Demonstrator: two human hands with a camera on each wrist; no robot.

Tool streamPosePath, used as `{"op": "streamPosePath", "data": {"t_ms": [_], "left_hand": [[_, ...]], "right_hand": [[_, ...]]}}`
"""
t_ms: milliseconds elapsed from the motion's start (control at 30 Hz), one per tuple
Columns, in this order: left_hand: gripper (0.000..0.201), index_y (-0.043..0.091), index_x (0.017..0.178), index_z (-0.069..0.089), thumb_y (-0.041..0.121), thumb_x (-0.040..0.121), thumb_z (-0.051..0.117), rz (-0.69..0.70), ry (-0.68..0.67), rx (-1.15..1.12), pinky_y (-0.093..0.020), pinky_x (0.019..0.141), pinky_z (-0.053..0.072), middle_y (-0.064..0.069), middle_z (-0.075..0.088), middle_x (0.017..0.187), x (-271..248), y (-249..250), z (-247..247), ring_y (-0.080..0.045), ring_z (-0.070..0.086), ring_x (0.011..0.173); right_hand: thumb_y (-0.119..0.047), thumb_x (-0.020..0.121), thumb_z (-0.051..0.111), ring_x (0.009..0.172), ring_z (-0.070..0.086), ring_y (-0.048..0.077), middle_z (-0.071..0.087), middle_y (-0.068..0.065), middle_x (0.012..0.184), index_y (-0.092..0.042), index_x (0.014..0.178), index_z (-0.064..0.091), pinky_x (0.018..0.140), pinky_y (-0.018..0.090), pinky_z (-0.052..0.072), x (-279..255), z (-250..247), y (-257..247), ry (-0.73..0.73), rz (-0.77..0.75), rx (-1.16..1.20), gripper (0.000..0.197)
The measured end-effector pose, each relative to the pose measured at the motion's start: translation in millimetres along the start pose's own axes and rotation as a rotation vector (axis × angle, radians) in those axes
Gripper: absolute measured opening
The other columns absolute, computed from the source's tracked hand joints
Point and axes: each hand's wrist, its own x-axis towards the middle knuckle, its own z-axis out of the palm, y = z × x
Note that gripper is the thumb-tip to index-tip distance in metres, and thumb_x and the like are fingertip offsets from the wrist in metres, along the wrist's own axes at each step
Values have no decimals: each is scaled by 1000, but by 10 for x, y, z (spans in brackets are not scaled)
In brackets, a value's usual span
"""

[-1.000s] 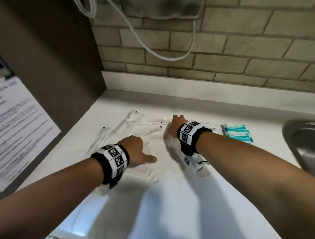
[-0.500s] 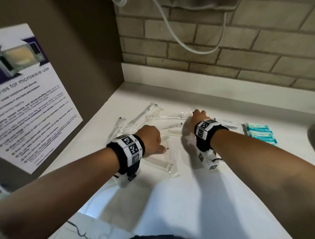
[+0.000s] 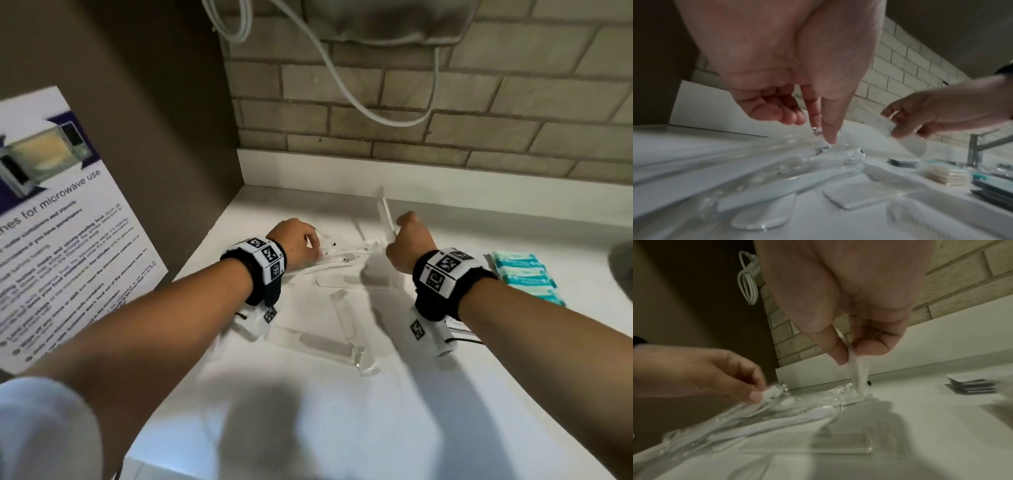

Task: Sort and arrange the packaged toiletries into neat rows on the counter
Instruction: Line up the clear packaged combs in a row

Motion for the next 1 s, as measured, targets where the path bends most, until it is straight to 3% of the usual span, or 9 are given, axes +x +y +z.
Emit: {"op": "streamPosePath", "data": {"t_ms": [67, 167, 267, 400, 533, 633, 700, 833, 1000], "left_hand": [[15, 25, 84, 68, 34, 75, 76, 51, -90, 52, -23, 78, 43, 0, 56, 99, 96, 7, 100, -17, 57, 91], [41, 22, 110, 60, 34, 74, 75, 96, -201, 147, -30, 92, 45, -5, 57, 119, 167, 33, 252, -25, 56, 109], [56, 24, 128, 50, 31, 77, 71, 127, -219, 182, -33, 93, 48, -7, 59, 126, 229, 51, 315, -29, 59, 110], [50, 24, 132, 44, 18, 83, 57, 112, -177, 164, -32, 89, 50, -5, 65, 118, 320, 59, 241, -30, 62, 104], [48, 14, 134, 45, 20, 88, 61, 89, -18, 36, -28, 82, 44, -11, 61, 123, 411, -3, -58, -31, 61, 106], [43, 7, 129, 44, 23, 91, 59, 6, 95, -34, -29, 70, 41, -14, 62, 115, 450, -142, -331, -32, 62, 97], [43, 4, 127, 45, 24, 91, 59, -55, 130, -45, -29, 72, 41, -18, 61, 117, 435, -285, -414, -35, 61, 100], [57, 3, 139, 35, 27, 92, 57, -228, 44, 41, -34, 83, 43, -21, 56, 128, 264, -623, -338, -38, 56, 115], [71, 7, 137, 40, 43, 82, 68, -351, -104, 133, -35, 90, 46, -14, 55, 131, 75, -878, -191, -33, 55, 118]], "right_hand": [[-1, 85, 53, 99, 57, 32, 60, 19, 118, -3, 127, 45, 71, 27, 37, -58, 8, -22, -10, -32, -3, 42], [-6, 86, 53, 105, 57, 29, 63, 11, 116, -8, 123, 52, 68, 22, 32, -149, 27, -55, -28, -59, -50, 37], [-9, 86, 53, 91, 52, 24, 61, 8, 103, -10, 110, 58, 58, 25, 29, -219, 50, -93, -69, -107, -97, 24], [-10, 86, 53, 80, 47, 25, 52, 5, 84, -12, 89, 47, 63, 25, 34, -276, 127, -112, -133, -144, -108, 7], [-17, 89, 53, 78, 50, 27, 52, 6, 86, -9, 92, 44, 52, 26, 34, -290, 180, -110, -167, -105, -120, 12], [-19, 90, 52, 78, 51, 26, 53, 7, 91, -9, 94, 45, 50, 24, 32, -273, 224, -133, -181, -102, -127, 13], [-20, 90, 52, 78, 51, 25, 54, 7, 91, -10, 93, 45, 49, 23, 32, -259, 249, -176, -188, -101, -119, 13], [-19, 89, 52, 78, 51, 25, 54, 6, 90, -10, 91, 45, 49, 23, 31, -241, 292, -304, -198, -107, -98, 11], [-18, 88, 53, 77, 51, 25, 53, 5, 87, -10, 91, 46, 49, 24, 31, -232, 322, -425, -189, -138, -85, 11]]}}
